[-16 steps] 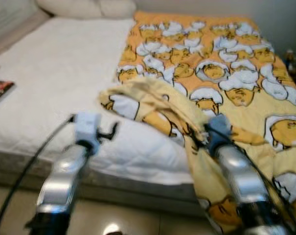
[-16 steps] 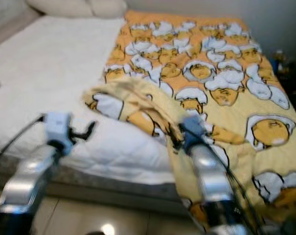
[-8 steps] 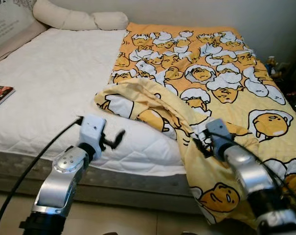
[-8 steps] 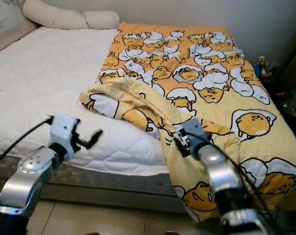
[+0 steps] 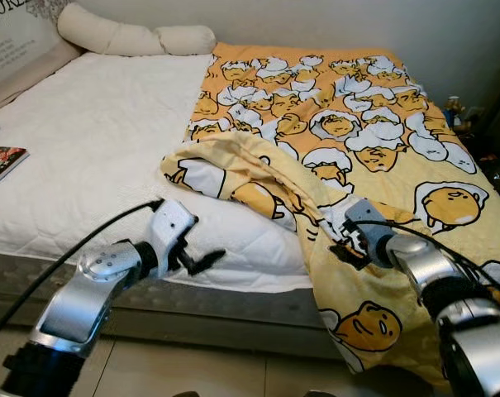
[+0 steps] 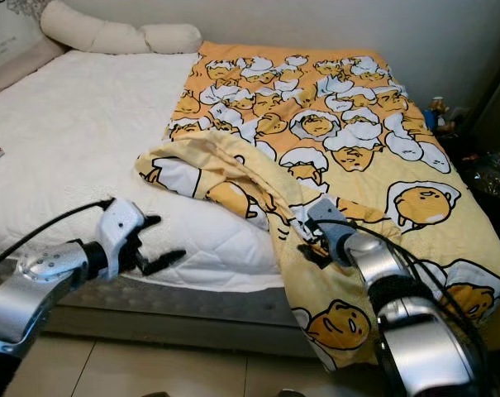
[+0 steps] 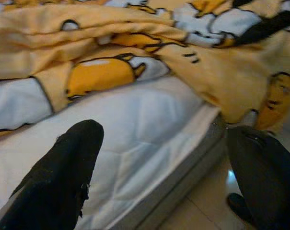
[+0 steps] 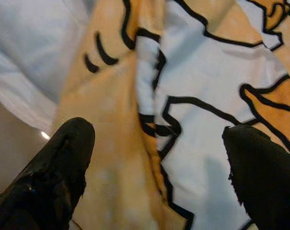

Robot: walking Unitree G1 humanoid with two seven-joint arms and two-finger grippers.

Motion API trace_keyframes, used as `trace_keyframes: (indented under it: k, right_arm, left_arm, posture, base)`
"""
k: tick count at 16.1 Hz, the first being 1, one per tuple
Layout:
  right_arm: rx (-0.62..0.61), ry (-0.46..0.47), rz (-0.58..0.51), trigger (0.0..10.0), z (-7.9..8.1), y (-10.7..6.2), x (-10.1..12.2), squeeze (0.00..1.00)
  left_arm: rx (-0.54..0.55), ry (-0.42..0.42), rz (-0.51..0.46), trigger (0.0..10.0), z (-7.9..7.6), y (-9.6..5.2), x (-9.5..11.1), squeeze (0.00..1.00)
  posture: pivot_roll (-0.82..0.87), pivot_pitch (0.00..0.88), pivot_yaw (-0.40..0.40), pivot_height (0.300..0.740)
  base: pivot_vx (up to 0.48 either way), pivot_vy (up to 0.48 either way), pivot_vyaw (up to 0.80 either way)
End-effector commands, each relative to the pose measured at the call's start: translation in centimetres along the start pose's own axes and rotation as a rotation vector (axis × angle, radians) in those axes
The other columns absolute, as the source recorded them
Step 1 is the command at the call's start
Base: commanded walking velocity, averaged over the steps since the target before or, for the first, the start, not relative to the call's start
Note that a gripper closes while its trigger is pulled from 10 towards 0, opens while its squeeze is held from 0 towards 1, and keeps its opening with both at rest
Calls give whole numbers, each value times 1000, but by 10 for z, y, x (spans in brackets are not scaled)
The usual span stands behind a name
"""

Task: Clean up the room

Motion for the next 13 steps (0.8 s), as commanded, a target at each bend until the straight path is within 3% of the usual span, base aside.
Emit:
trace_keyframes:
  k: [1, 4, 5, 6, 9, 11, 12, 13]
  right_arm:
    - [-49, -45, 14, 10000, -6, 1, 6, 0]
    - [-76, -123, 54, 10000, -6, 4, 4, 0]
    - [-85, -144, 61, 3765, -6, 4, 5, 0]
    - [-90, -151, 68, 1490, -5, 5, 4, 0]
    - [-127, -151, 72, 2235, -9, 5, 2, 0]
    - [-175, -162, 73, 1098, -17, 2, -1, 0]
    - [-188, -160, 70, 0, -19, 2, -2, 0]
    - [-190, -152, 65, 0, -20, 1, -1, 0]
  left_arm:
    - [-48, 18, 12, 10000, -6, -3, 3, 0]
    - [-83, 17, 35, 10000, -10, -8, 1, 0]
    - [-93, 16, 45, 10000, -11, -12, 1, 0]
    - [-106, 15, 61, 10000, -14, -15, -1, 0]
    - [-112, 12, 74, 10000, -17, -18, -3, 0]
    - [-121, 2, 77, 10000, -21, -18, -3, 0]
    - [-126, -1, 80, 10000, -23, -18, -2, 0]
    - [-126, -1, 81, 10000, -23, -18, -3, 0]
  posture:
    - [21, 0, 32, 740]
    - [31, 0, 40, 740]
    - [43, 0, 53, 740]
    - [48, 0, 55, 740]
    - [55, 0, 52, 740]
    - [61, 4, 54, 740]
    - [62, 9, 51, 740]
    - [62, 10, 49, 740]
  base:
    - [0, 0, 0]
    - [0, 0, 0]
    - [0, 0, 0]
    - [0, 0, 0]
    - [0, 0, 0]
    - [0, 0, 0]
    - [0, 0, 0]
    - [0, 0, 0]
Point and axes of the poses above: a point about 5 cm out from each wrist's last joint towards the gripper, its own y axis pointing out of the wrist towards the gripper, its own x axis along the axis of the wrist's last joint, z = x × y, the point moved 5 cm from there along y, pointing out of the wrist towards the gripper, and after that the axes turned 1 degree about y, right-handed, at the moved point
